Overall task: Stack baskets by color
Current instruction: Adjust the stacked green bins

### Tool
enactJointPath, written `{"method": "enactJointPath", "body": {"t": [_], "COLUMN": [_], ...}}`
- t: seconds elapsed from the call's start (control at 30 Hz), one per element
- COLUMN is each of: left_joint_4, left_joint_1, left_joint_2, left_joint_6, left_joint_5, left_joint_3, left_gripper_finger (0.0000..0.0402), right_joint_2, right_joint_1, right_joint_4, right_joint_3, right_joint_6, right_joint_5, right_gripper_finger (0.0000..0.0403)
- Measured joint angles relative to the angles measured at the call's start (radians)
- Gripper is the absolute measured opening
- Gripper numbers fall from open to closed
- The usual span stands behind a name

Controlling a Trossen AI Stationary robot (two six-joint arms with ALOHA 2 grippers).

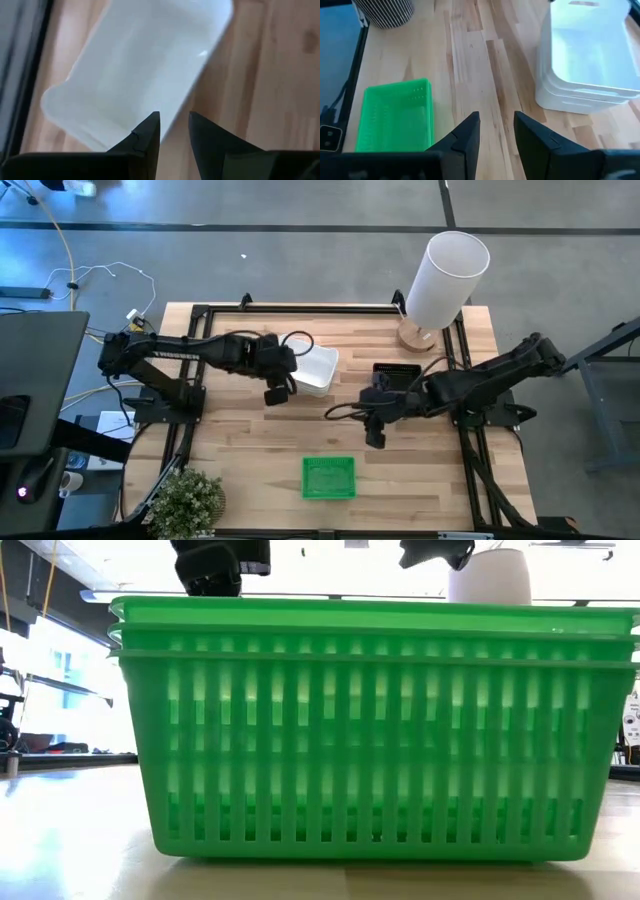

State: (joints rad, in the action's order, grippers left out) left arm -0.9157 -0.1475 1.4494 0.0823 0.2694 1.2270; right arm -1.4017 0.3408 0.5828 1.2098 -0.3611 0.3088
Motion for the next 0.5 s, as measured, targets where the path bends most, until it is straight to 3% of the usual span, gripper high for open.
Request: {"method": "enactJointPath", "body": {"t": [0.13, 0.3, 0.5], "left_joint_4": [0.002, 0.003, 0.005], "left_joint_1": [-0.029, -0.032, 0.006], "left_joint_2": [0.0, 0.004, 0.013], "left_joint_6": [-0.137, -0.26, -0.212], "left_joint_5": [-0.099, -0.133, -0.21], "left_joint_3": [0.0, 0.0, 0.0], "left_gripper_finger": [0.009, 0.009, 0.009], "right_joint_2": [0.035, 0.045, 0.038], "right_joint_1": [0.0, 0.0, 0.006], "right_joint_4": [0.027, 0.062, 0.09], "right_joint_3": [0.0, 0.0, 0.0], "right_joint_6": [-0.002, -0.005, -0.024], "right_joint_5": [0.007, 0.005, -0.1], "right_gripper_finger": [0.0108, 0.0108, 0.0108]}}
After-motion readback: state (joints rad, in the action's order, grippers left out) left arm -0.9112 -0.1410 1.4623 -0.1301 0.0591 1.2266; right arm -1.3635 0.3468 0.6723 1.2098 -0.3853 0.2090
